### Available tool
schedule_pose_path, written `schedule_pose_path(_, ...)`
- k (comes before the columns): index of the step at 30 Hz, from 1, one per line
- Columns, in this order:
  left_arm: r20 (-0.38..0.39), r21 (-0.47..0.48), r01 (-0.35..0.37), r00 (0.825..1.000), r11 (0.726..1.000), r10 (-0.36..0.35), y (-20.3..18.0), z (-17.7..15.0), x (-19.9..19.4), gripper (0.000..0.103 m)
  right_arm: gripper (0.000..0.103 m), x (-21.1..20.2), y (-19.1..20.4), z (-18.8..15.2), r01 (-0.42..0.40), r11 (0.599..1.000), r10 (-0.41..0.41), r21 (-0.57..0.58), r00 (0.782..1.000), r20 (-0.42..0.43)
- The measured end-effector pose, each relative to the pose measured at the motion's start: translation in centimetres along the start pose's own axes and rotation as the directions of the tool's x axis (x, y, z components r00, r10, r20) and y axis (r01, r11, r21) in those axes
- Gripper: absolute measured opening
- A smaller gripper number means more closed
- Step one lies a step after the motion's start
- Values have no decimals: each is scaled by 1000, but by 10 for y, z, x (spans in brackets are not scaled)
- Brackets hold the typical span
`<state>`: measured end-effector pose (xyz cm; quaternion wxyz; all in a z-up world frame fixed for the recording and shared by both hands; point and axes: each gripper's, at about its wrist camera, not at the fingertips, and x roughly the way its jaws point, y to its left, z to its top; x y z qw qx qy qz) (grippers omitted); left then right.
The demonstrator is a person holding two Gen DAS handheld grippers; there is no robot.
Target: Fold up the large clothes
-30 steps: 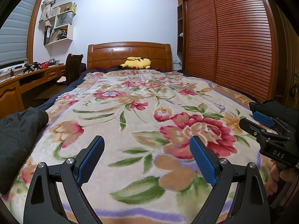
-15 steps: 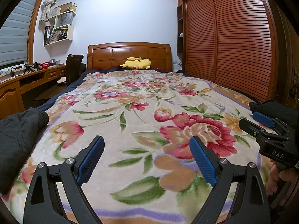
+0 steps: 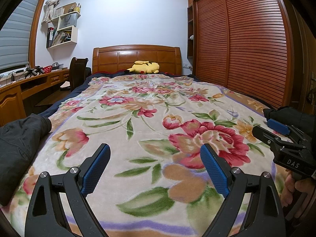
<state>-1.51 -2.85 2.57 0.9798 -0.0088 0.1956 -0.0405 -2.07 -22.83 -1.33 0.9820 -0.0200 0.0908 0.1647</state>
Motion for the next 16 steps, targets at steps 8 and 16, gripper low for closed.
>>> schedule_pose_path(8,-1,0,1,1000,1000,-1,0,0,0,93,81,0,0,0,1,1000,-1,0,1000,0)
schedule_pose_path(16,0,0,0,1000,1000,0,0,0,0,93,81,0,2,0,4,1000,-4,-1,1000,2)
